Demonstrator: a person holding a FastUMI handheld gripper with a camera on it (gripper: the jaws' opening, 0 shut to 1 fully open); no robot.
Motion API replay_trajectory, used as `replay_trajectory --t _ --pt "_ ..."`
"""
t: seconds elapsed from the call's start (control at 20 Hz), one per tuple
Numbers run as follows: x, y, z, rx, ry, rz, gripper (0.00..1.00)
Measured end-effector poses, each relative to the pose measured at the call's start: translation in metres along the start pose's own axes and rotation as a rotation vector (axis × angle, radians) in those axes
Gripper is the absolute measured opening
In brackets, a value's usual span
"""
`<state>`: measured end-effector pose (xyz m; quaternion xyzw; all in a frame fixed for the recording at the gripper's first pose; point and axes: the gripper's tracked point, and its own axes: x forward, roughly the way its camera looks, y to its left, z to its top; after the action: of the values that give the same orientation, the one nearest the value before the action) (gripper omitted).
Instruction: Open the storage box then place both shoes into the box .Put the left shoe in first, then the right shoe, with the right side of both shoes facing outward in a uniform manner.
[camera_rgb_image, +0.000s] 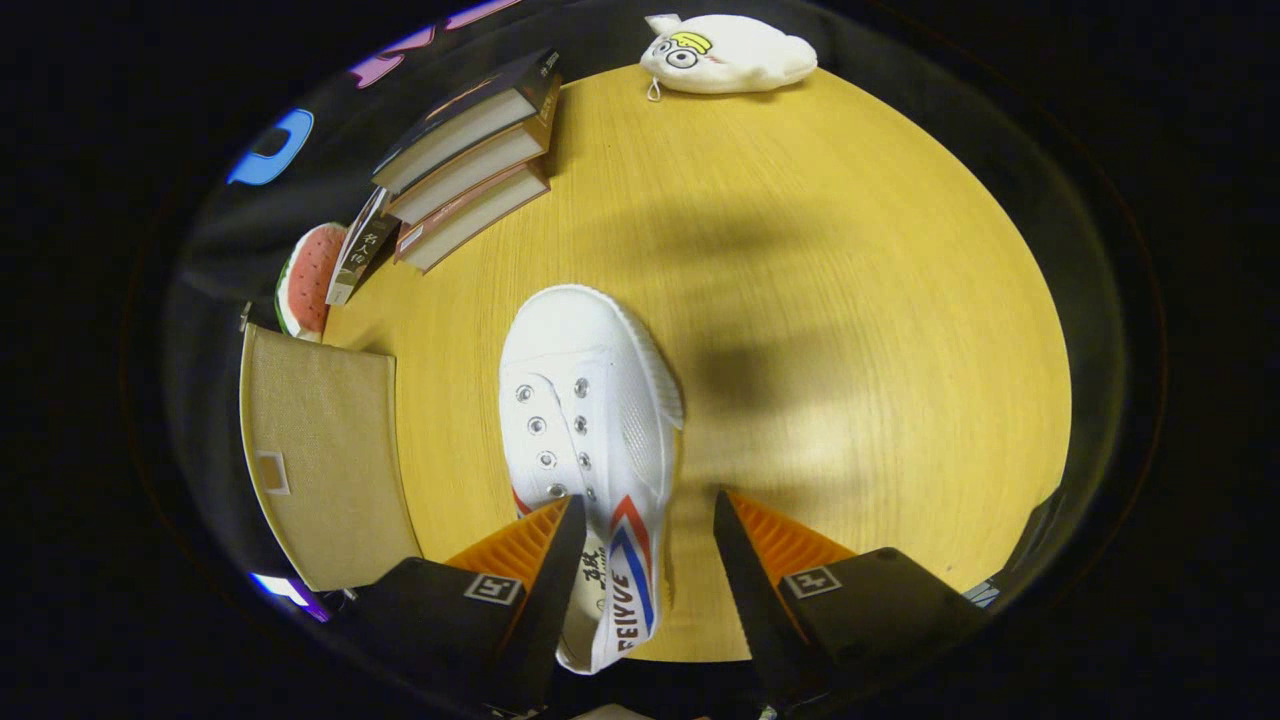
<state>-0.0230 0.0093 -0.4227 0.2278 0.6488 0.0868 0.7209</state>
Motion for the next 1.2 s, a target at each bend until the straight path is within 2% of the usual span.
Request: replay_trajectory --t 0.1,0.2,0.25,0.35,0.45,0.75,1.0,1.2 --pt "0.003 0.004 0.002 -0.022 0.011 0.015 0.61" --pt "0.0 0.001 0.003 -0.041 0.02 0.035 0.49" --pt "-0.004 0.001 0.004 -0.01 0.024 0.053 0.32" --pt "-0.009 0.002 0.006 0.036 -0.002 0.084 0.11" --pt "-0.02 0.004 0.004 0.049 -0.036 0.083 0.1" --pt "-0.087 0.073 0.012 0.162 -0.136 0.257 0.1" --pt "-0.14 0.15 0.017 0.105 -0.19 0.326 0.1" --pt "-0.16 0.219 0.016 0.066 -0.196 0.357 0.1"
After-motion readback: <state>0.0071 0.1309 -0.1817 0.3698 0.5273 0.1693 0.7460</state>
